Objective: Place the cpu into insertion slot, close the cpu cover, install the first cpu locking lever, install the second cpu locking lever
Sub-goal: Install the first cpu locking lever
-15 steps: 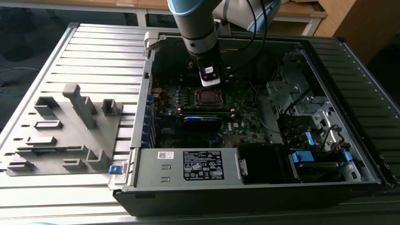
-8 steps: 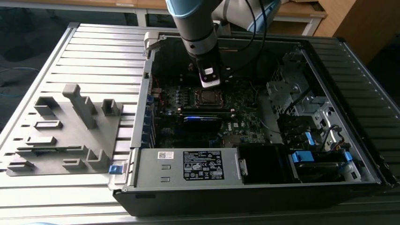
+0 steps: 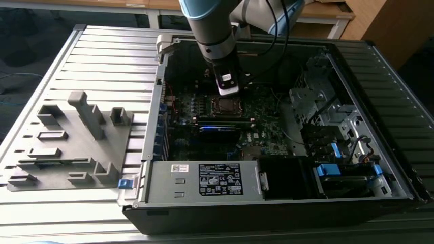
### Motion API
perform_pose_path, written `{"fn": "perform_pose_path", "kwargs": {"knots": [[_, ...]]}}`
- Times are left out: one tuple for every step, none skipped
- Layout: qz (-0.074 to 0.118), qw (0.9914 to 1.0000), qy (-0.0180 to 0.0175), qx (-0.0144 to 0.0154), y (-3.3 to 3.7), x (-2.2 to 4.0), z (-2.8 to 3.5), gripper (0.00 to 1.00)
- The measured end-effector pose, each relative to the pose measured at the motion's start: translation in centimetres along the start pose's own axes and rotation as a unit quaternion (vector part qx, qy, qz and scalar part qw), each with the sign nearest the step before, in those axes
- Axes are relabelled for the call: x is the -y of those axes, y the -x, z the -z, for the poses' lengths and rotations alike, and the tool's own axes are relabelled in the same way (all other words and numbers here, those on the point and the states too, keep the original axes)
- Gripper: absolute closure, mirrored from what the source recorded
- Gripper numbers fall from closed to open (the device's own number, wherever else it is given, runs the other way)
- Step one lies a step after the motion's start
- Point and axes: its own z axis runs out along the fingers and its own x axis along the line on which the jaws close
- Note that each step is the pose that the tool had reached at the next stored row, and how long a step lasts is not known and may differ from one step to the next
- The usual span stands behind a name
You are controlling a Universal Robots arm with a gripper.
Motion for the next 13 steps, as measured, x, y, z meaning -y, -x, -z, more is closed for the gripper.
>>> {"fn": "perform_pose_path", "kwargs": {"knots": [[0.000, 1.00000, 0.0000, 0.0001, 0.00, 0.00, 0.00, 0.89], [0.000, 1.00000, 0.0000, 0.0001, -0.01, 0.00, -0.01, 0.89], [0.000, 1.00000, 0.0000, 0.0001, 0.00, 0.00, 0.00, 0.89], [0.000, 1.00000, 0.0001, 0.0001, 0.00, 0.00, 0.00, 0.89], [0.000, 1.00000, 0.0001, 0.0001, 0.01, -0.02, 0.06, 0.89], [0.000, 1.00000, 0.0000, 0.0001, 0.04, -0.05, 0.16, 0.89], [0.000, 1.00000, 0.0000, 0.0001, 0.07, -0.09, 0.29, 0.89], [0.000, 1.00000, 0.0001, 0.0001, 0.11, -0.14, 0.46, 0.89], [0.000, 1.00000, 0.0001, 0.0001, 0.15, -0.19, 0.62, 0.89], [0.000, 1.00000, 0.0000, 0.0001, 0.19, -0.23, 0.78, 0.89], [0.000, 1.00000, 0.0000, 0.0001, 0.22, -0.26, 0.89, 0.89], [0.000, 1.00000, 0.0001, 0.0001, 0.23, -0.28, 0.93, 0.89], [0.000, 1.00000, 0.0006, -0.0001, 0.23, -0.28, 0.93, 0.89]]}}
